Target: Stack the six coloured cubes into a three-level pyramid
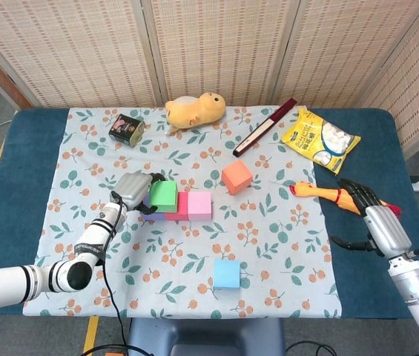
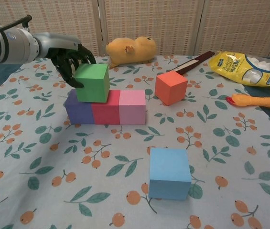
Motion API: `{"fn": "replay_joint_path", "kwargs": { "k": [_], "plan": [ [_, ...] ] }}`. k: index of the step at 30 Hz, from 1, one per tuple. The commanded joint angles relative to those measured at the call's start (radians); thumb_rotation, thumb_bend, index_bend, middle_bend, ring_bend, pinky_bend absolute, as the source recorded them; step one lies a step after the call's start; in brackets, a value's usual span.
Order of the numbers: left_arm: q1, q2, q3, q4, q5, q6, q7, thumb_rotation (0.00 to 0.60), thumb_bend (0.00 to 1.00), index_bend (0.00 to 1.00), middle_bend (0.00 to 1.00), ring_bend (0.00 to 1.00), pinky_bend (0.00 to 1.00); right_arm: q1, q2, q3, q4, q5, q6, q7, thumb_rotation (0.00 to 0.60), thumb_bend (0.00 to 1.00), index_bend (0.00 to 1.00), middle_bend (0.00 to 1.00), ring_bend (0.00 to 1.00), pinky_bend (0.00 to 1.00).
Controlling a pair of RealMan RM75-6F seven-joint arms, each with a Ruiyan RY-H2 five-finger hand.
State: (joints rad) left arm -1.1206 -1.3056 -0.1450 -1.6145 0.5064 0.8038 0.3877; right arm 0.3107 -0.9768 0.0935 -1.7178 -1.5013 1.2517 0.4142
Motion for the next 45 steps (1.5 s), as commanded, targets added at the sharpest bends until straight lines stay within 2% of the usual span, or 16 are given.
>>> {"fn": "replay_joint_path", "kwargs": {
  "k": [1, 45],
  "plan": [
    [0.001, -0.002, 0.001, 0.004, 0.000, -0.002, -0.002, 0.600, 0.32, 0.36, 0.28, 0.30, 0.33, 0.001, -0.001, 0.000, -0.001, 0.001, -0.002, -0.002, 0.600, 0.08, 0.00, 0.04, 0.00, 0.05],
    [0.004, -0.013, 0.000, 0.014, -0.016, -0.007, -0.008, 0.600, 0.32, 0.35, 0.25, 0.30, 0.33, 0.005, -0.004, 0.005, -0.001, 0.009, -0.010, -0.011, 0.600, 0.08, 0.00, 0.04, 0.00, 0.05]
  ]
}}
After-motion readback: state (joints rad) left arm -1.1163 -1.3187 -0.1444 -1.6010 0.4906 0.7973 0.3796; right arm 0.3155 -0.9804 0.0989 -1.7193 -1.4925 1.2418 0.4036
